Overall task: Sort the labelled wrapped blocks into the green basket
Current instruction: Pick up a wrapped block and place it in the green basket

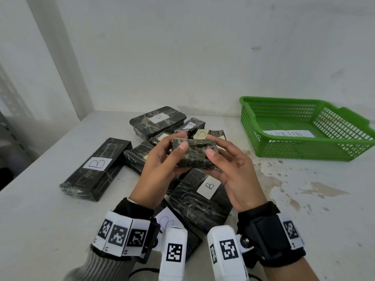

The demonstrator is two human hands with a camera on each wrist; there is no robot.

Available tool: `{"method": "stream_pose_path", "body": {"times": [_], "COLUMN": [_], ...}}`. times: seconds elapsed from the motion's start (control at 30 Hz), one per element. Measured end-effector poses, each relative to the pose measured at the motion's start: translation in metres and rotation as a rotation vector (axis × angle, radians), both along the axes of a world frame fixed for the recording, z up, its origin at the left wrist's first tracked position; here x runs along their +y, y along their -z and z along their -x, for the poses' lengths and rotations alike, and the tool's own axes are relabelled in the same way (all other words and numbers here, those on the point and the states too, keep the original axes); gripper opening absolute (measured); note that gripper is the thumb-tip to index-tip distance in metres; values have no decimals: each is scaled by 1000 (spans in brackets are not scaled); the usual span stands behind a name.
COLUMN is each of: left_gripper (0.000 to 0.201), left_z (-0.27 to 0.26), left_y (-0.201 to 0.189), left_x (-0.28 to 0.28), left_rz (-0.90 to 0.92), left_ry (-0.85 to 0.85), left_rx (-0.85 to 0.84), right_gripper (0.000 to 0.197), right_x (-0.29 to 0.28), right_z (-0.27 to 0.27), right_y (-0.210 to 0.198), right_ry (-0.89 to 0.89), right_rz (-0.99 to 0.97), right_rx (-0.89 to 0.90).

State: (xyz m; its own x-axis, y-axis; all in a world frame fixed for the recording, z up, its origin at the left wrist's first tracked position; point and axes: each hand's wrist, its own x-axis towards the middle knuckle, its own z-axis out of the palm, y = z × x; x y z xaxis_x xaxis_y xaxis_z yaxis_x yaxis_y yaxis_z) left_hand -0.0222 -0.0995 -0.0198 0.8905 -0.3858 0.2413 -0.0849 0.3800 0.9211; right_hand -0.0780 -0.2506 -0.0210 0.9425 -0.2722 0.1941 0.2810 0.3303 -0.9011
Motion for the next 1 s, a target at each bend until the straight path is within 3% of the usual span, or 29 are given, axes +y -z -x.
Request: {"method": "stream_pose_path", "body": {"times": [0.1, 0.27, 0.43, 0.63, 0.87, 1.0], "left_gripper": [26, 25, 36, 18, 30, 29], "left_z": [1, 3, 5, 1, 8, 7], "left_y": [2, 1, -1, 6, 1, 3], "left_x": [-2, -2, -3, -5, -5, -6], "left_rz": [-65, -84, -30, -31, -49, -37], "left_ry": [-85, -109, -59, -154, -38, -55], "left_rx": [-56, -94, -56, -108, -95, -101], "right_gripper": [40, 48, 20, 19, 7, 5], "right_x": [1, 2, -1, 2, 0, 0], "right_z": [0, -1, -3, -1, -2, -2], "right_y": [1, 2, 4, 2, 3, 3], "right_ry": [2, 7, 62, 38, 115, 134], "right_rz": [13, -6, 5, 14, -2, -7], "right_rx": [-11, -7, -33, -45, -26, -30]}}
